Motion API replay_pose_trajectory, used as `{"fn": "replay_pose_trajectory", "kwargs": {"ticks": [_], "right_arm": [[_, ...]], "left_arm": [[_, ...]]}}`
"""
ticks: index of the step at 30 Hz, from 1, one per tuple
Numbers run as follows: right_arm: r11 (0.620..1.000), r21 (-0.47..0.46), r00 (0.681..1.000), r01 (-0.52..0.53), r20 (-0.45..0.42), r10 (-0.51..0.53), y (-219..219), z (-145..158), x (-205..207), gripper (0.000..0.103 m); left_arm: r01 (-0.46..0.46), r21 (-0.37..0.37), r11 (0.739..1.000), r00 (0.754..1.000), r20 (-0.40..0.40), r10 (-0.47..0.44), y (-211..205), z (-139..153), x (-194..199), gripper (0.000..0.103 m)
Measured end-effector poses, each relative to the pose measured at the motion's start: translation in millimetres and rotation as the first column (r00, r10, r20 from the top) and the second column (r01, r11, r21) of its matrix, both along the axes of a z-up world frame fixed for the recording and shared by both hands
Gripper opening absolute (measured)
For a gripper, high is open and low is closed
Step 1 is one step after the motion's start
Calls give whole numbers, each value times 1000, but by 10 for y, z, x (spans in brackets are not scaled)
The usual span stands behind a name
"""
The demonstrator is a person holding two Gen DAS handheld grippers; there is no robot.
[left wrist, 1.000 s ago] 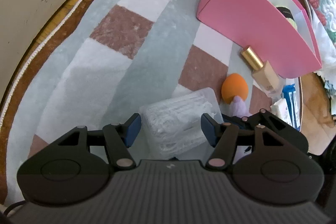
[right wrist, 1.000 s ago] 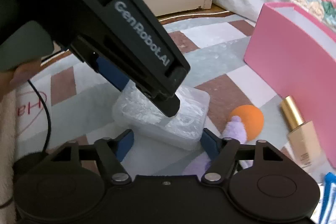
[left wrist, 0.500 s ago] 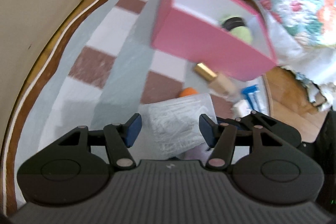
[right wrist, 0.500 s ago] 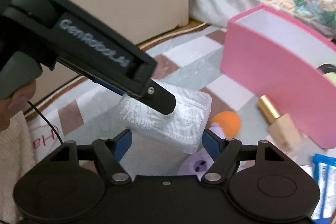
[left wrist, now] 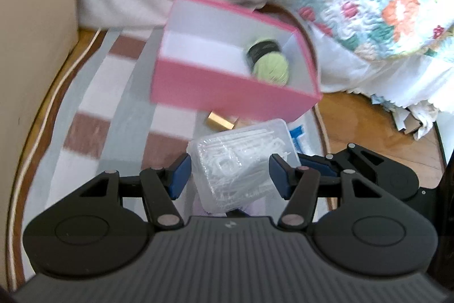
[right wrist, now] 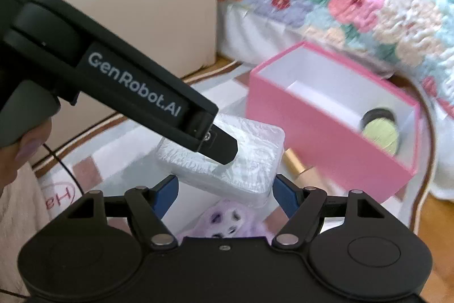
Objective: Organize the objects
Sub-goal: 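Carry the floss box with the left tool into the pink box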
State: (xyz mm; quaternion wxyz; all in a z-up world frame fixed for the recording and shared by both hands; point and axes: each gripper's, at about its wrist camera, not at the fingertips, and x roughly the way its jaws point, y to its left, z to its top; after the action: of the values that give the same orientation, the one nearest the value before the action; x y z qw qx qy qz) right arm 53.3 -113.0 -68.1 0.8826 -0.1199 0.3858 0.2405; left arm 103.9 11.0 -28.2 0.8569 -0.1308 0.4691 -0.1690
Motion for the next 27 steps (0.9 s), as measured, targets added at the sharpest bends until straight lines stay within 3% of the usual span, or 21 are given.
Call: {"fn": "replay_pose_trajectory", "kwargs": {"ticks": [7,14,21,27], "right_arm": [[999,-11,997,31,75,-30,-233,375,354,75],[997,-13,996,81,41,-80,-523,400,962,73],[990,24,981,142,-137,-137,-762,62,1746,73],[965,99,927,241,-319,-199,-967,-340,2238,73]], "left_arm": [[47,11,999,998,30,-47,-237,344,532,58],[82,37,996,997,-3,-82,-550,252,1277,58],[81,58,995,992,-104,-75,-718,-236,2000,58],[67,33,997,979,-194,-60,-741,-738,2388,58]]}}
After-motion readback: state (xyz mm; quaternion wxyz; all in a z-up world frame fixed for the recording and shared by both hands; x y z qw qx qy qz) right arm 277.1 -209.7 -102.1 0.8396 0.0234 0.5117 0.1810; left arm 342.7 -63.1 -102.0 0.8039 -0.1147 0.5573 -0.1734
